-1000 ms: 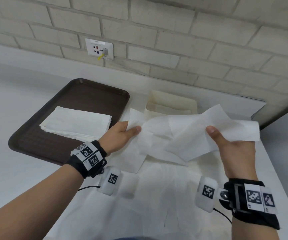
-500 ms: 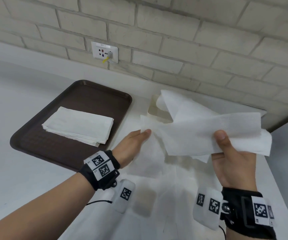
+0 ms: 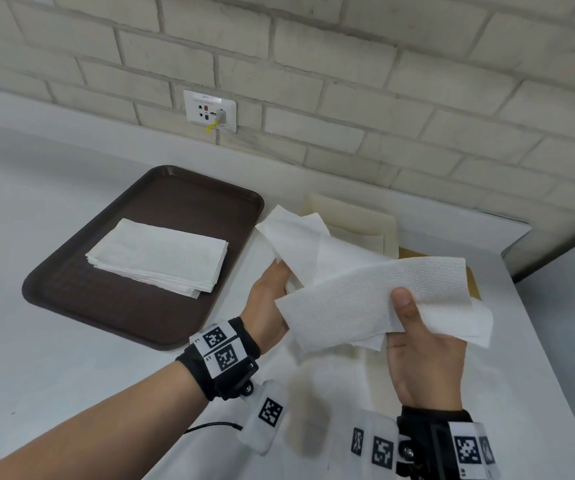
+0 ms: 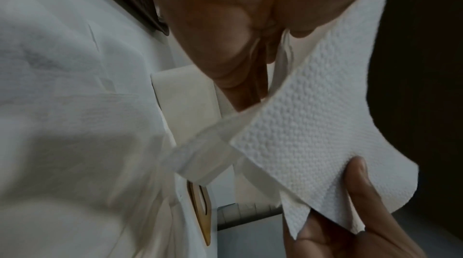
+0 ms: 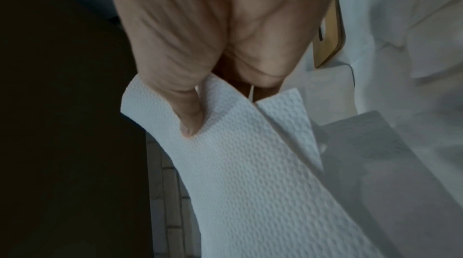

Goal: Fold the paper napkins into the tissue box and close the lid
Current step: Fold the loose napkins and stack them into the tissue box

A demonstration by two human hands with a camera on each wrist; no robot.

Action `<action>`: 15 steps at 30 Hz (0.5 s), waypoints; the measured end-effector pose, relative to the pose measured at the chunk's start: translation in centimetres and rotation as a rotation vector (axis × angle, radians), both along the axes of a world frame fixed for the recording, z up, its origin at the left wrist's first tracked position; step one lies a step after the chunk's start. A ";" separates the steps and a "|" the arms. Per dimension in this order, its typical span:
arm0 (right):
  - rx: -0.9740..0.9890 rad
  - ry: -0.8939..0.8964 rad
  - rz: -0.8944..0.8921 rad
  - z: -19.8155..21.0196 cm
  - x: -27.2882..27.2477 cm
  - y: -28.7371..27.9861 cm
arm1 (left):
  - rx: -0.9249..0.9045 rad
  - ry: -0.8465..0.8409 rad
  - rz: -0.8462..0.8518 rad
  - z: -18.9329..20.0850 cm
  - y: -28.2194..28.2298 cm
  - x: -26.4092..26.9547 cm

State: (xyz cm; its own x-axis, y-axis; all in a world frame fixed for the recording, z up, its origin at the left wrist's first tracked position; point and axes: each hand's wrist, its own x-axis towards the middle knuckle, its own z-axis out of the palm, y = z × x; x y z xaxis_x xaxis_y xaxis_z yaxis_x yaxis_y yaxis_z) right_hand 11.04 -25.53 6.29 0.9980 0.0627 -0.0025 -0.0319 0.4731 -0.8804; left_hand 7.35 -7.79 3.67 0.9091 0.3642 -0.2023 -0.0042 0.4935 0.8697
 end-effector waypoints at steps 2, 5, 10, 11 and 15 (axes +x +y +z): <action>-0.002 -0.010 -0.062 0.0 -0.2 0.0 | -0.155 -0.008 -0.015 -0.3 0.1 0.3; -0.055 -0.056 -0.078 0.1 -0.6 0.1 | -0.228 -0.043 -0.003 -0.4 0.3 0.4; -0.164 -0.072 -0.050 0.1 -0.9 0.3 | -0.195 -0.147 -0.101 -0.2 0.2 0.3; -0.181 -0.064 -0.040 0.1 -1.0 0.4 | -0.169 -0.155 -0.113 -0.2 0.3 0.3; -0.258 -0.046 0.000 0.1 -1.4 0.4 | -0.092 -0.138 -0.051 -0.1 0.4 0.9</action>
